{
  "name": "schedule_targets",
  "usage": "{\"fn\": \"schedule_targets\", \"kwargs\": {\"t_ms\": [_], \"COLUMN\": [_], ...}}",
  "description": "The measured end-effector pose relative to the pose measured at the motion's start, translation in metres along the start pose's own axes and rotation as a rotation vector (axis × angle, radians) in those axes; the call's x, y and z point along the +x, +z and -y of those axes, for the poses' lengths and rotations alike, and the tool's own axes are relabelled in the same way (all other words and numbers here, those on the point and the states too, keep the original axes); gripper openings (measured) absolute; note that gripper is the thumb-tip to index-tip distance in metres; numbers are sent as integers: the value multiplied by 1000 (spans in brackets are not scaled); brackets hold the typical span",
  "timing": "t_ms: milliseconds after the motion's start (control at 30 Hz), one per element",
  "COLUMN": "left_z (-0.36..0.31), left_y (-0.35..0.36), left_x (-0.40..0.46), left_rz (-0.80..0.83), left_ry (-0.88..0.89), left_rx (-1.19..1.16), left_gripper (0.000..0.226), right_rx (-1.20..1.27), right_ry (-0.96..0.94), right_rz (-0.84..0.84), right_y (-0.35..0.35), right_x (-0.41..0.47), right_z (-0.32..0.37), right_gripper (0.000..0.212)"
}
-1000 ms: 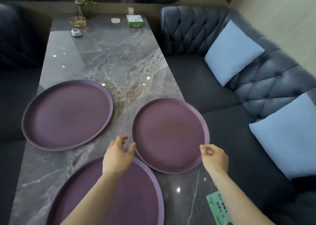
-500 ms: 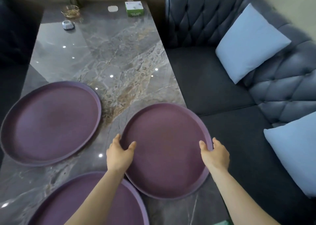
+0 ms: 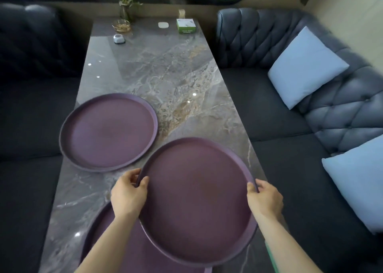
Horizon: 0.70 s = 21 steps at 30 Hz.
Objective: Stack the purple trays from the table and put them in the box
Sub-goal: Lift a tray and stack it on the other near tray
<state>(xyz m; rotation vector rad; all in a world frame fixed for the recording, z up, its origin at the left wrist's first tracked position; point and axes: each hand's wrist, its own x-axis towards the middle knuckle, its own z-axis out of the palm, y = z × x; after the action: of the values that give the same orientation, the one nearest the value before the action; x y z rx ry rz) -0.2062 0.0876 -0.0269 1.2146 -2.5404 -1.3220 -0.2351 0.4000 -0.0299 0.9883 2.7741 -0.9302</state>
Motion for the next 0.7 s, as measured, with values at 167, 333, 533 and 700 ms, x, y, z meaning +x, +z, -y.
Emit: {"fn": "schedule_targets", "kwargs": {"t_ms": [167, 333, 533, 700], "left_z": [77, 138, 173, 179], "left_y": [-61, -99, -110, -105], "left_x": [-13, -29, -42, -48], "left_rz": [8, 33, 58, 50], "left_ry": [18, 38, 53, 94], "left_rx": [103, 190, 237, 247], "left_gripper": [33, 37, 44, 49], "right_rx": [-12, -57, -66, -61], "right_ry": [-28, 16, 24, 11], "right_rz": [44, 93, 126, 112], "right_y": [29, 57, 69, 70], "right_x": [-92, -164, -204, -213], "right_z": [-18, -32, -44, -44], "right_gripper": [31, 50, 58, 59]}}
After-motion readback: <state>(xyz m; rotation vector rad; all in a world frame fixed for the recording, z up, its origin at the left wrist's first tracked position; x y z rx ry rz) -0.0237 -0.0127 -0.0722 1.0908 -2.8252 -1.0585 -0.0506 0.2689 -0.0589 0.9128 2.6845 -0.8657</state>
